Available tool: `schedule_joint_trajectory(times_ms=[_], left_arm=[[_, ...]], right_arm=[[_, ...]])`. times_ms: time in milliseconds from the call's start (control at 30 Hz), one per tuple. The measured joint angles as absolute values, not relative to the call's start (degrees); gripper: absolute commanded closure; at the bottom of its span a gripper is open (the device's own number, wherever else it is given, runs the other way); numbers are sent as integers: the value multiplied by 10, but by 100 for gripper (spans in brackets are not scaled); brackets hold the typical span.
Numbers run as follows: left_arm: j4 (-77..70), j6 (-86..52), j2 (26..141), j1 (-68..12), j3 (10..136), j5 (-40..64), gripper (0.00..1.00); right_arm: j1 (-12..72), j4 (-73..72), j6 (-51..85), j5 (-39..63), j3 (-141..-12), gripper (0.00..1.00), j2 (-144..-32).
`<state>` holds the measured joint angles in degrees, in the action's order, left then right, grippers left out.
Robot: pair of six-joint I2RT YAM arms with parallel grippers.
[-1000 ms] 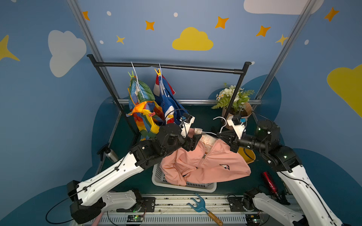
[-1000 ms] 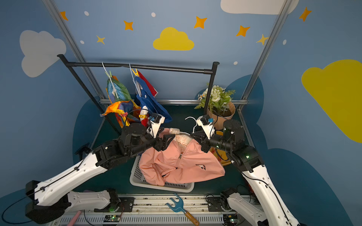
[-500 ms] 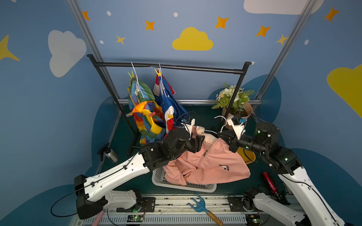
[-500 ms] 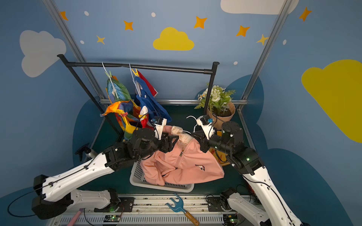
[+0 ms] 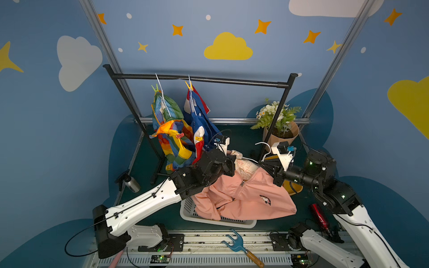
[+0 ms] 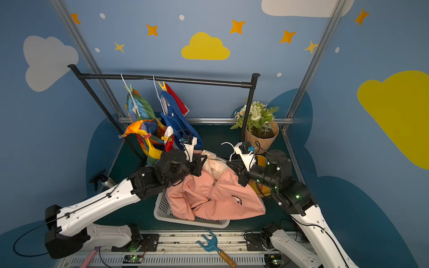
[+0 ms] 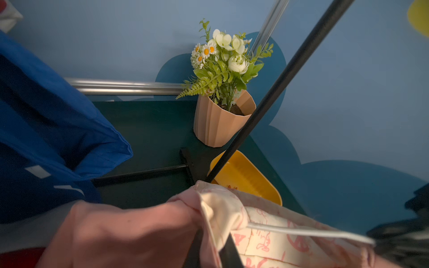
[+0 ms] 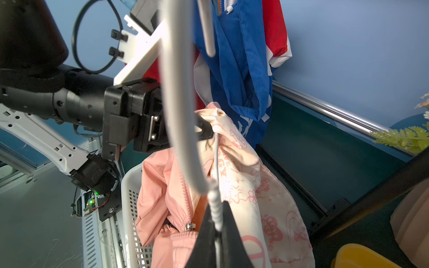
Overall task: Remove the clothespins securing jackets to the hanger
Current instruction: Remove the jacket from the hanger.
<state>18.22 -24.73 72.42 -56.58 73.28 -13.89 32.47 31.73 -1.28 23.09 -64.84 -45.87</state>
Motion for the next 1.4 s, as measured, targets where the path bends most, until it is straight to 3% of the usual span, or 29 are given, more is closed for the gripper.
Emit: schedule_joint_trajectory(times_ms=[1000, 1400], left_arm=[[213, -267, 660, -480, 704, -141, 96], [240, -245, 701, -622, 715, -211, 96]], right_arm=[[316, 342, 23, 201, -632, 100, -326], [318, 220, 91, 169, -733, 100, -494]])
